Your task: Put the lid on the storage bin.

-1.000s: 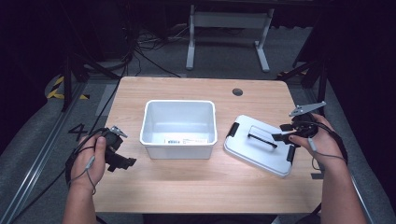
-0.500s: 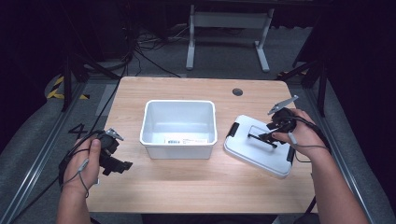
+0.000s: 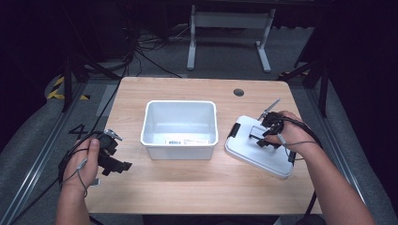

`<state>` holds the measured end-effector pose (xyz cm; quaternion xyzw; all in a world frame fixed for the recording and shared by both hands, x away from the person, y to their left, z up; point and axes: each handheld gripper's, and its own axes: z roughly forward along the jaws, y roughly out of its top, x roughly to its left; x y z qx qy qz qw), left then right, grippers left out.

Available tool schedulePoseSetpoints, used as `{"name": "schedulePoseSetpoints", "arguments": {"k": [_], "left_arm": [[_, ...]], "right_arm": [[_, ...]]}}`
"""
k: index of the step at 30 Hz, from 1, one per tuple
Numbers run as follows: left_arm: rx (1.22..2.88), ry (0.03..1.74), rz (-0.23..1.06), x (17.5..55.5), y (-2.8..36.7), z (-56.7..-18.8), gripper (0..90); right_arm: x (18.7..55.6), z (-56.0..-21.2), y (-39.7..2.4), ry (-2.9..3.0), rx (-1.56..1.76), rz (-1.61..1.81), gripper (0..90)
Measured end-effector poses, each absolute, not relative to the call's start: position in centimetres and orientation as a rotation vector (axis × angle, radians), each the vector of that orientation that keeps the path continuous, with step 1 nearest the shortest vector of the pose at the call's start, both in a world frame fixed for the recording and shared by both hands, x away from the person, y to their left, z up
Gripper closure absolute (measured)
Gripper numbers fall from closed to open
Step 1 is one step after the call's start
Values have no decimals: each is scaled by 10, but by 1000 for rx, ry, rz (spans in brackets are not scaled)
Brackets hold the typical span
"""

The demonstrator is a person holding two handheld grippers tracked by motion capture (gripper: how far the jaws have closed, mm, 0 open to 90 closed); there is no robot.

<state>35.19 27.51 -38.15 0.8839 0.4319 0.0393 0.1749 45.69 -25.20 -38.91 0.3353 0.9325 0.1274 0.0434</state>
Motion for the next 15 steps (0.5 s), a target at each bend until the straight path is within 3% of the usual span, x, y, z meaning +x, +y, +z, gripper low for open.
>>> {"name": "schedulePoseSetpoints", "arguments": {"k": [5,11,15], "left_arm": [[2505,1248,118,355,278,-384,183],[2497,1252,104,355,279,-386,178],[2497,1259,107,356,280,-387,179]], "right_arm": [[462,-398,-250,2894,1005,299,585],[471,-402,-245,2919,951,202,784],[472,-400,-243,2903,851,164,823]]}}
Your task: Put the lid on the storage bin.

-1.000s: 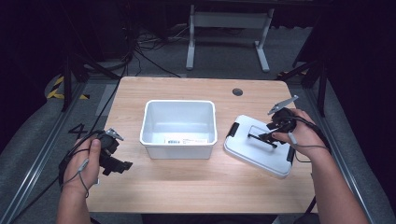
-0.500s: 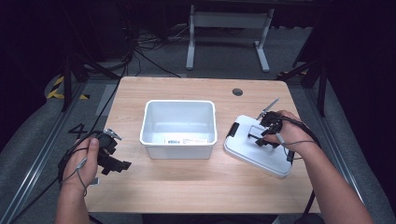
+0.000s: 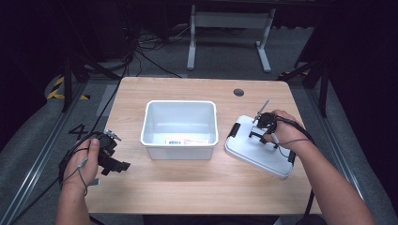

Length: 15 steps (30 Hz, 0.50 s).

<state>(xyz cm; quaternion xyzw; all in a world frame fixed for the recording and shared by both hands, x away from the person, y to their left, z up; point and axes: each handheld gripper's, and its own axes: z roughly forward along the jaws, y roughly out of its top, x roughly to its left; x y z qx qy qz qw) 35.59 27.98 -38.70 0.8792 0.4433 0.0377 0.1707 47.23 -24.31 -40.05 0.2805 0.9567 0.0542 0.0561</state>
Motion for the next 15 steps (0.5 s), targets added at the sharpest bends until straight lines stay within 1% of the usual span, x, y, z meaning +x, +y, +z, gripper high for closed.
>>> {"name": "schedulePoseSetpoints", "arguments": {"k": [9,15], "left_arm": [[2497,1258,100,357,279,-388,179],[2496,1256,95,359,280,-390,178]], "right_arm": [[474,-400,-241,2900,789,130,841],[474,-391,-242,2903,735,208,844]]}}
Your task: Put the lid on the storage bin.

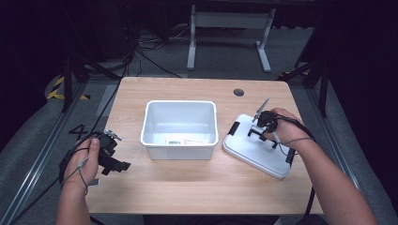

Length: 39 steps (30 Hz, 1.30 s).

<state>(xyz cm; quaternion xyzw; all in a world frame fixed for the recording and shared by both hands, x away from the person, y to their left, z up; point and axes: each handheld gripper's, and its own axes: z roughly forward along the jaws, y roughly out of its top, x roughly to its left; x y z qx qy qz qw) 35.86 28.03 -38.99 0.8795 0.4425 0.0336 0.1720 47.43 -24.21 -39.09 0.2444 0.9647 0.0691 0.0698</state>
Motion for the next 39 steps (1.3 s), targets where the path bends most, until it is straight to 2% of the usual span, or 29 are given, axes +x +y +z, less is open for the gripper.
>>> {"name": "schedulePoseSetpoints", "arguments": {"k": [23,30,39], "left_arm": [[2489,1255,78,361,279,-391,179],[2529,1288,117,362,278,-392,186],[2509,1258,83,363,278,-393,181]], "right_arm": [[467,-291,-242,2850,638,301,842],[472,-272,-238,2823,600,287,842],[476,-259,-236,2814,592,283,842]]}}
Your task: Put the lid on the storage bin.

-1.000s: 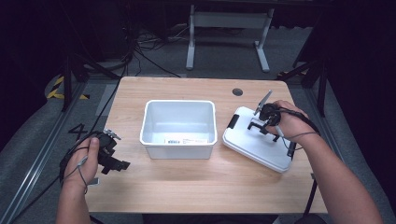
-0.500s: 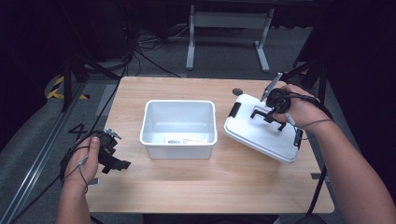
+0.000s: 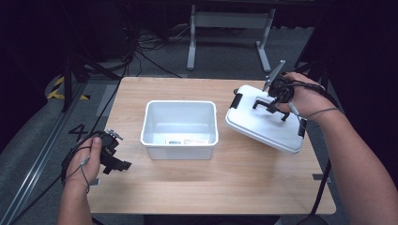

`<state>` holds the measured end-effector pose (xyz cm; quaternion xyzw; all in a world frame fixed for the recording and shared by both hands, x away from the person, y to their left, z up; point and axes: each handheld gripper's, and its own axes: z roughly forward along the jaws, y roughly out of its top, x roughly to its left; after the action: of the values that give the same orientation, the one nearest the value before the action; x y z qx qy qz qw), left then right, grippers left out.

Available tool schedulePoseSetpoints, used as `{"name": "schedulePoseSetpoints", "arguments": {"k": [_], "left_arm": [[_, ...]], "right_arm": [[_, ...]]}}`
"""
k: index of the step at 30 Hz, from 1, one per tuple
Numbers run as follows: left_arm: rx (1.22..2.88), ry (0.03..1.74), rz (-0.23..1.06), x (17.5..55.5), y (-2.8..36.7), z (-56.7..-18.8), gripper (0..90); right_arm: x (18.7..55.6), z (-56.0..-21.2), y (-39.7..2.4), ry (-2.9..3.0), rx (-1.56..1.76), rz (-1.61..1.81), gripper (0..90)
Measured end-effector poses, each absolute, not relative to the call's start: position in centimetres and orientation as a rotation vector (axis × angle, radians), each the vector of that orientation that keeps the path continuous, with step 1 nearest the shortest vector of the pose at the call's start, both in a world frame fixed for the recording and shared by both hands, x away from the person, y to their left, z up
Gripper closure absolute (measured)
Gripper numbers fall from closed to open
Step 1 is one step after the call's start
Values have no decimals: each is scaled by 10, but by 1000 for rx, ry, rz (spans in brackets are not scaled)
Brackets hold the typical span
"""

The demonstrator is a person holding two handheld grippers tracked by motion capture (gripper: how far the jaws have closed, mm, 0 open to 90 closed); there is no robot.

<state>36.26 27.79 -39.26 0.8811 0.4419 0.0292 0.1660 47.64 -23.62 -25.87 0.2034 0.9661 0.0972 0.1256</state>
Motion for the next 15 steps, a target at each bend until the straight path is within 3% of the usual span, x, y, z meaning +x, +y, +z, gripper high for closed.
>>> {"name": "schedulePoseSetpoints", "arguments": {"k": [15], "left_arm": [[2497,1259,84,362,279,-391,180]], "right_arm": [[467,-232,-205,2810,446,368,843]]}}
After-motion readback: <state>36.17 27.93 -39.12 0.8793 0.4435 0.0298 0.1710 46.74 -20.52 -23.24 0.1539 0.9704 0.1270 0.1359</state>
